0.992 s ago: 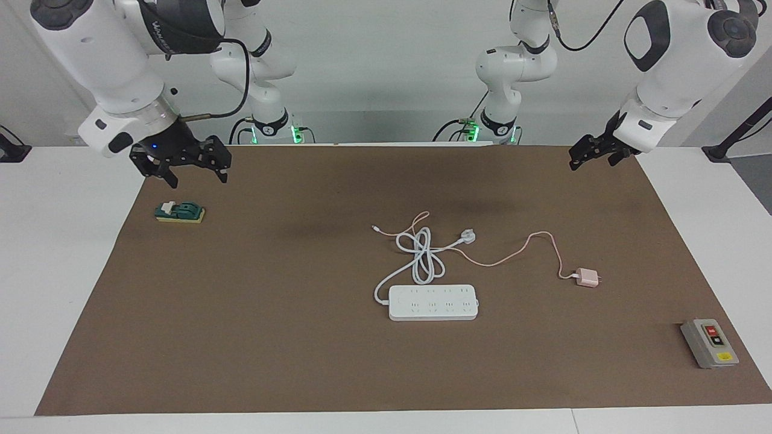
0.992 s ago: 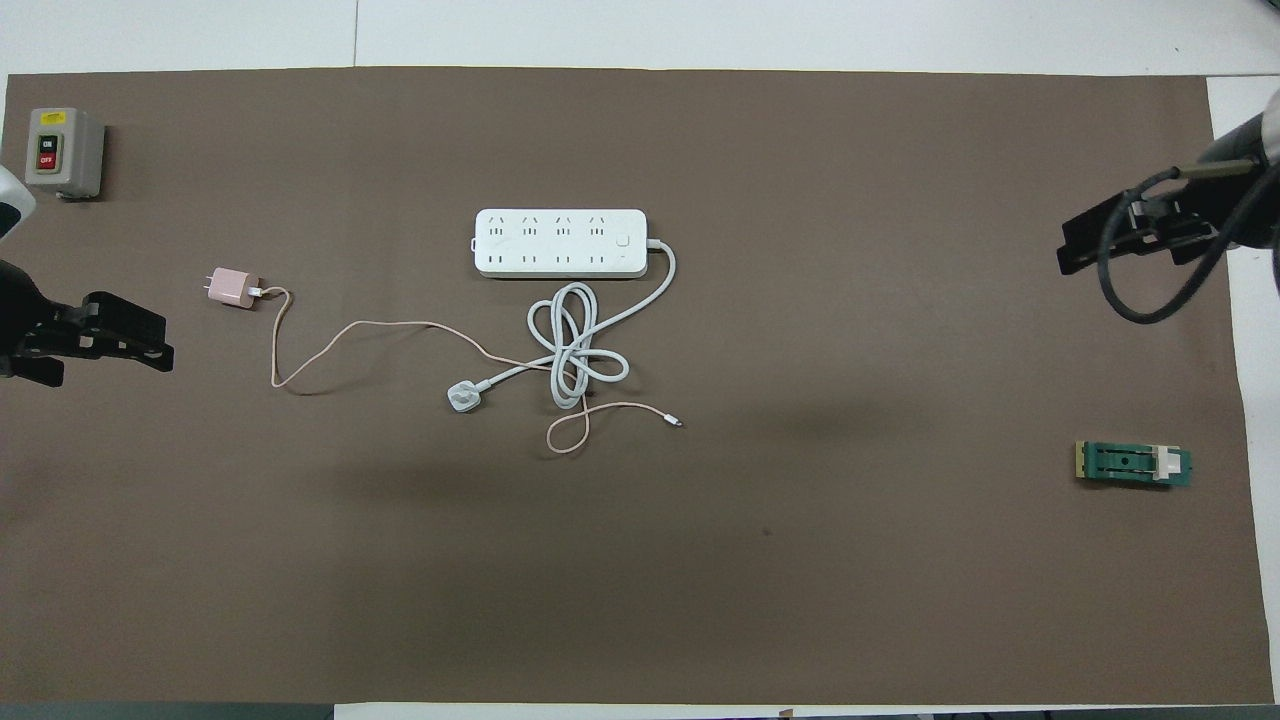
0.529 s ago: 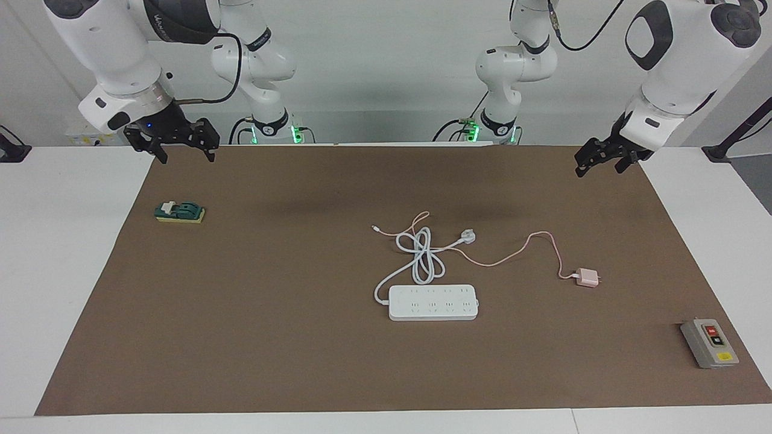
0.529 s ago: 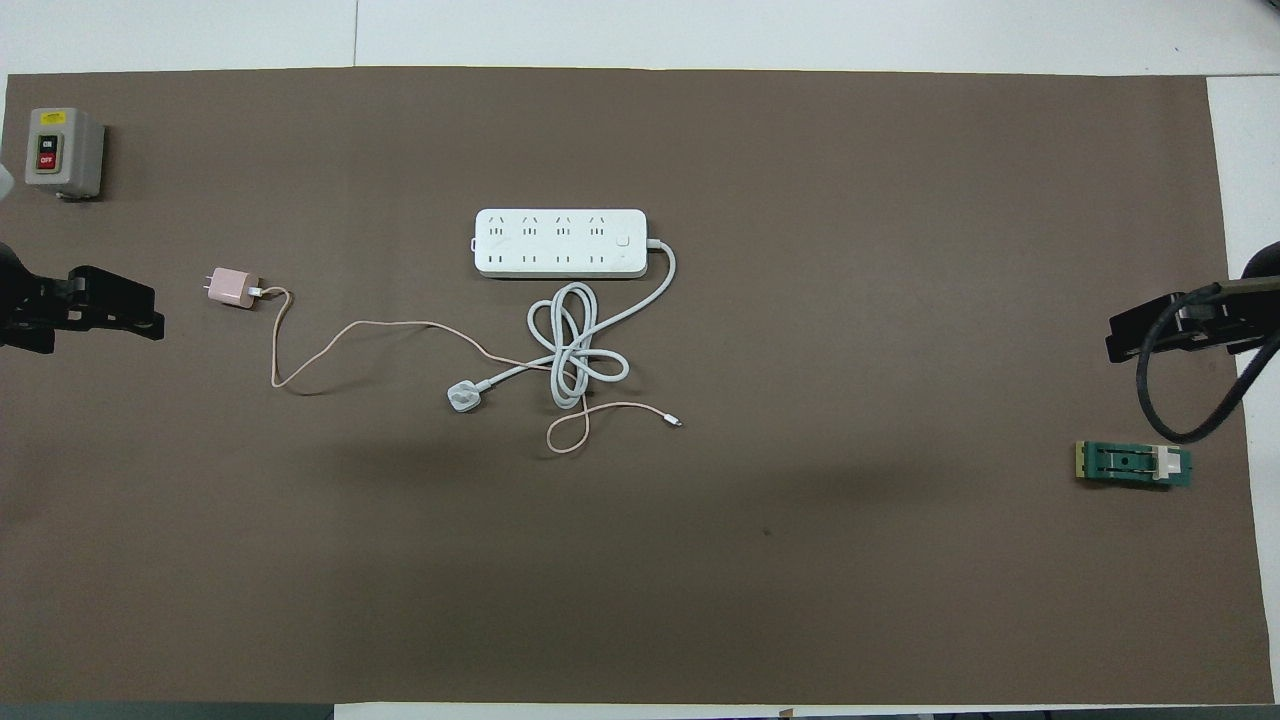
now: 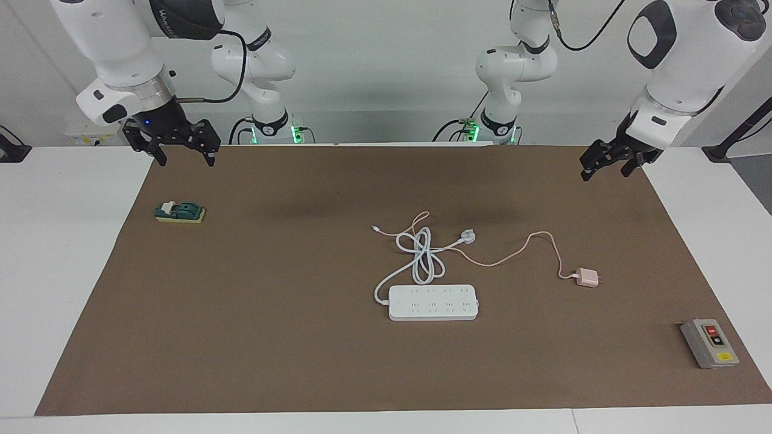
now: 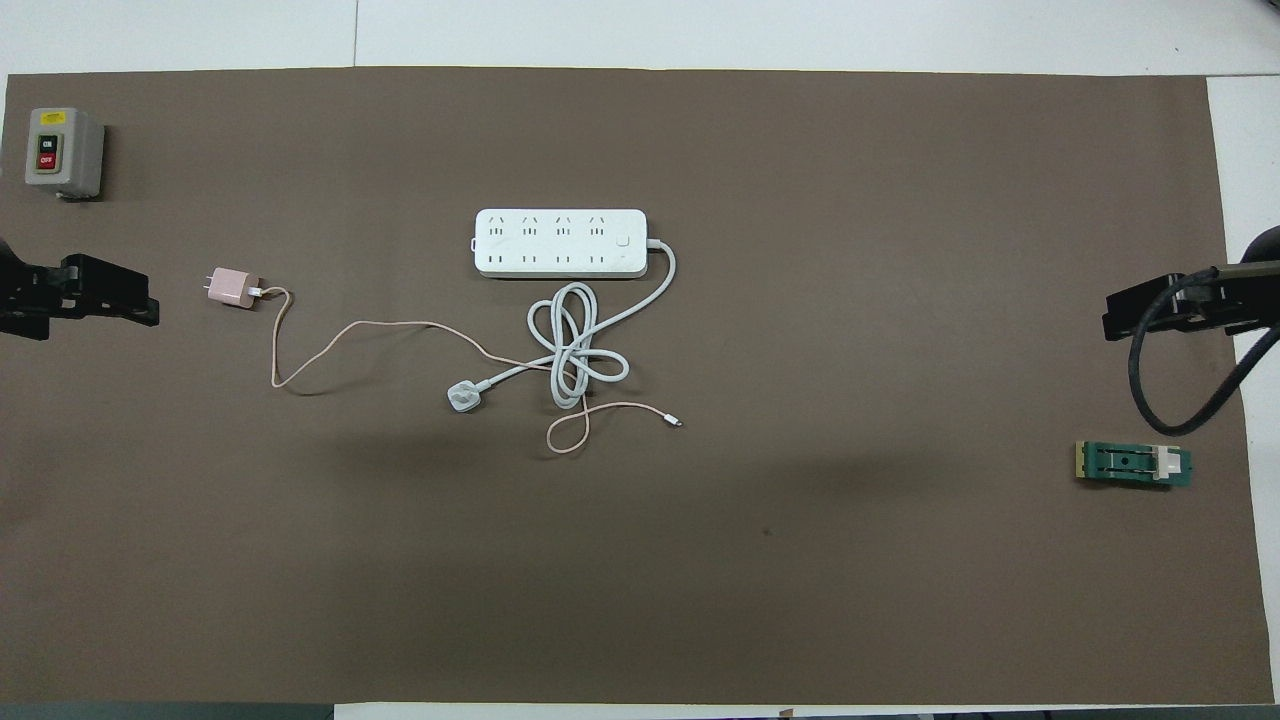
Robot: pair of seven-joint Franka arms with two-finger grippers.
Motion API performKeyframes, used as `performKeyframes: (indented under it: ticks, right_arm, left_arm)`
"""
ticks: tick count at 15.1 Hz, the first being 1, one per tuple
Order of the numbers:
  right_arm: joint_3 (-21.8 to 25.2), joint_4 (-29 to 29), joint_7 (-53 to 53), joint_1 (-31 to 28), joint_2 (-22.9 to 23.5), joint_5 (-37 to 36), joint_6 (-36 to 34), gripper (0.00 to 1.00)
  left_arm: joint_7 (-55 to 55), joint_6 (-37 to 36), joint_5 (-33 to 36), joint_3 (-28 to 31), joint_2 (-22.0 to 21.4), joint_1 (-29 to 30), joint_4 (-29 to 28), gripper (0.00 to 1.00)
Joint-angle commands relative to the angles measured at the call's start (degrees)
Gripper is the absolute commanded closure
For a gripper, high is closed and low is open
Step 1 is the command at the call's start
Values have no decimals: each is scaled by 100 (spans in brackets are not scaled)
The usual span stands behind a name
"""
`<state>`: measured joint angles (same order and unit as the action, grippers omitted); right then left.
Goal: Unplug charger and place it aside
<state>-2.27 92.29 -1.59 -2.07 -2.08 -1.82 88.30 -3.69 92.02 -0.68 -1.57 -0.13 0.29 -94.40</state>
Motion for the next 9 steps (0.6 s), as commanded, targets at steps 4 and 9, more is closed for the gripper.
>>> performKeyframes:
  ticks: [4,9]
  right_arm:
    - [-81,17,-183,-57,-74,-2,12,0]
    - [-81,61,-192,-48,-91,-2,12,0]
  left_arm:
    - [78,80,103,25,-101,-29,-69,0]
    - [78,80,112,25,-101,-29,-69,0]
